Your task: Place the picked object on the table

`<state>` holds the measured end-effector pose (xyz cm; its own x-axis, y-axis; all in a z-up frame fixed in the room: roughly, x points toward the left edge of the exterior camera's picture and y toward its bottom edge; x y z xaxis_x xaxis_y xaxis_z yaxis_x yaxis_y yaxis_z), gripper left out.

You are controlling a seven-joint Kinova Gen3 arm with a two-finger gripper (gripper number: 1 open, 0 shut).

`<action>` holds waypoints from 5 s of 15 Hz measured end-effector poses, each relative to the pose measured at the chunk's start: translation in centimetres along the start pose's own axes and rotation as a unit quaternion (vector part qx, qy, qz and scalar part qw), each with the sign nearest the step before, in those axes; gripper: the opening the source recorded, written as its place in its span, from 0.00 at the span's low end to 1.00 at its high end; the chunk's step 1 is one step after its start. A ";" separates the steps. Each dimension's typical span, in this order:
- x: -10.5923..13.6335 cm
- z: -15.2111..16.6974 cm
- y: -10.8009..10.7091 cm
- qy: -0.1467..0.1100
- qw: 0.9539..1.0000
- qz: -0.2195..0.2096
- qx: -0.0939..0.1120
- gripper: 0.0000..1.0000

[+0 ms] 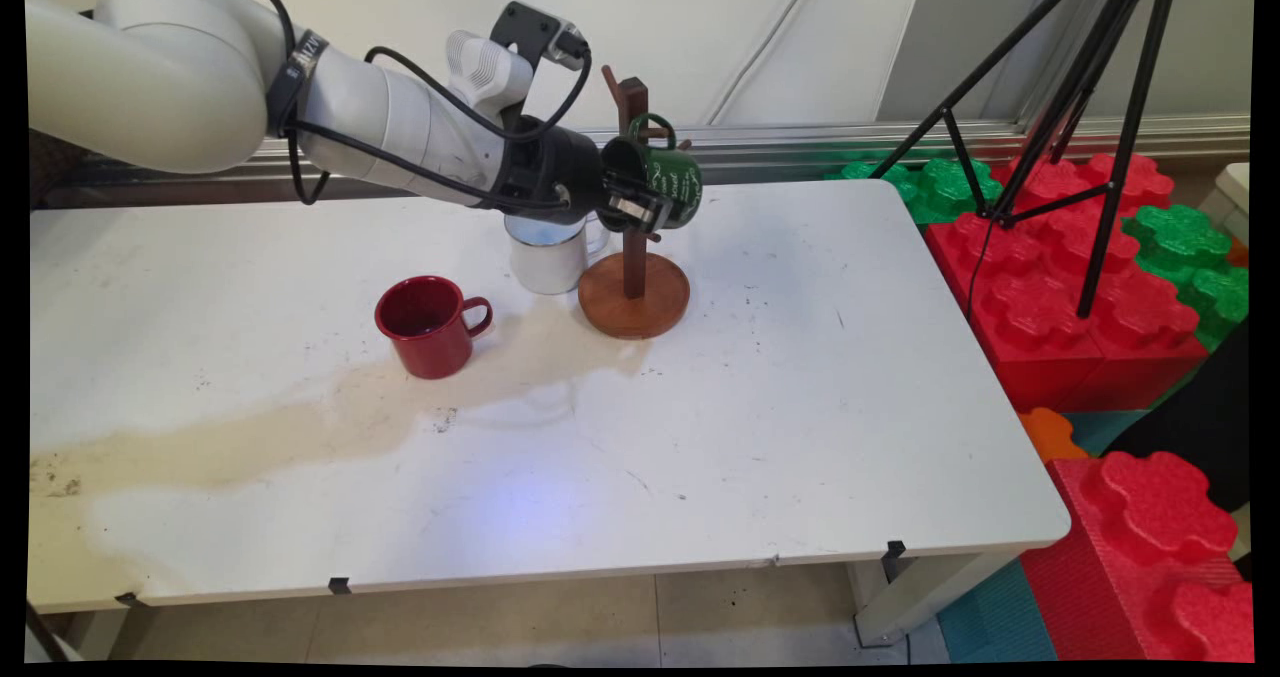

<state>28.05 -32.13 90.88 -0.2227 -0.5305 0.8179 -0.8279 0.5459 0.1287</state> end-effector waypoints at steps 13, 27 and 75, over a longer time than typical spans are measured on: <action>0.5 -1.9 2.3 0.009 0.995 0.085 -0.045 0.00; -1.2 -6.4 4.5 -0.086 0.963 0.248 -0.057 0.00; -17.8 -9.5 -4.5 -0.432 0.832 0.345 -0.040 1.00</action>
<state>40.63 -18.99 81.11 -0.9468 -0.3216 0.0087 -0.3196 0.9371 -0.1405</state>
